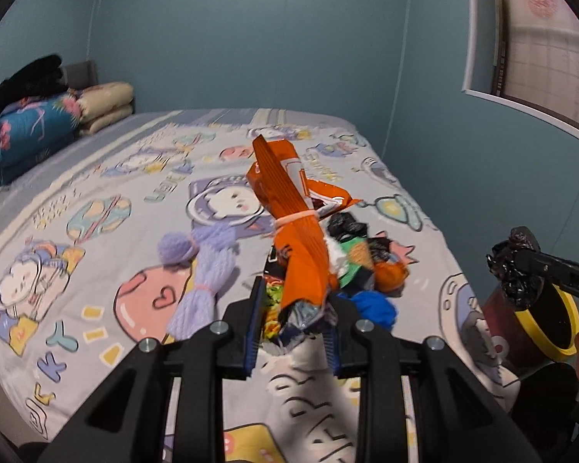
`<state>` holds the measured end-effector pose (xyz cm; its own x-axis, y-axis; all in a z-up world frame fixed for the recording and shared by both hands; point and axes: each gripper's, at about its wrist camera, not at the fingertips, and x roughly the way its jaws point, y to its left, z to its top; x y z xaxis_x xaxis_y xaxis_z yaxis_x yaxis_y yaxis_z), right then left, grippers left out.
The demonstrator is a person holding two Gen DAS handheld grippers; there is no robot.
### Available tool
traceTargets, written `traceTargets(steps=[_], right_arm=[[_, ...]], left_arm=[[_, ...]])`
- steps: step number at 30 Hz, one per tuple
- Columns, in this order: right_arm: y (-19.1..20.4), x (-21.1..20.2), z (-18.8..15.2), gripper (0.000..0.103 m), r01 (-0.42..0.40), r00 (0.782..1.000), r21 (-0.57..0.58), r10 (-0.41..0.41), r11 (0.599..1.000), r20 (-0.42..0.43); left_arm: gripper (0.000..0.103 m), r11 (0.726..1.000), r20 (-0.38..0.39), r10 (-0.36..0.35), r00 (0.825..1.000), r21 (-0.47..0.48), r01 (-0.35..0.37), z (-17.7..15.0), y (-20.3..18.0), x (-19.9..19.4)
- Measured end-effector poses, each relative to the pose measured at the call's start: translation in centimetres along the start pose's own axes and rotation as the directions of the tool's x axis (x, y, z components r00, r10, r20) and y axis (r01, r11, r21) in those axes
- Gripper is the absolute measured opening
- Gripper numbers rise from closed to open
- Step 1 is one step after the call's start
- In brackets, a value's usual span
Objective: Collect trash
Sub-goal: 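Carry the orange wrapper and black bag over the yellow-rimmed bin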
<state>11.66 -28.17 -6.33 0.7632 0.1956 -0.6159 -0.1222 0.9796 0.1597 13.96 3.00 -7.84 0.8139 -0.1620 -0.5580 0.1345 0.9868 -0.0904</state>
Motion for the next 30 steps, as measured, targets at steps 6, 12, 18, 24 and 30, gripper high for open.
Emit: traceTargets(steps=[6,12,18,24,30], right_arm=[[-2.3,-3.9,0.2,0.033,0.04,0.998,0.003,-0.04,0.999,0.054],[-5.9,-6.9,0.4,0.033,0.094,0.991,0.037,-0.097,0.995,0.091],[-9.1,-9.3,0.5,0.033,0.156,0.979,0.062,-0.163,0.986,0.121],[-11.8,-10.4,0.5,0.033,0.201,0.968,0.103,-0.214,0.974,0.134],[-14.5,-11.2,0.0,0.033,0.234,0.959,0.152,-0.254,0.96,0.128]], left_arm=[[0.025,0.996,0.012,-0.063,0.998,0.063,0.062,2.0,-3.9,-1.0],[0.025,0.987,0.008,-0.135,0.991,0.091,0.134,4.1,-8.4,-0.3],[0.025,0.968,0.002,-0.224,0.975,0.117,0.222,5.5,-13.6,0.7],[0.025,0.948,-0.009,-0.283,0.959,0.15,0.282,5.7,-17.8,1.5],[0.025,0.929,-0.046,-0.324,0.945,0.171,0.327,5.9,-21.0,2.4]])
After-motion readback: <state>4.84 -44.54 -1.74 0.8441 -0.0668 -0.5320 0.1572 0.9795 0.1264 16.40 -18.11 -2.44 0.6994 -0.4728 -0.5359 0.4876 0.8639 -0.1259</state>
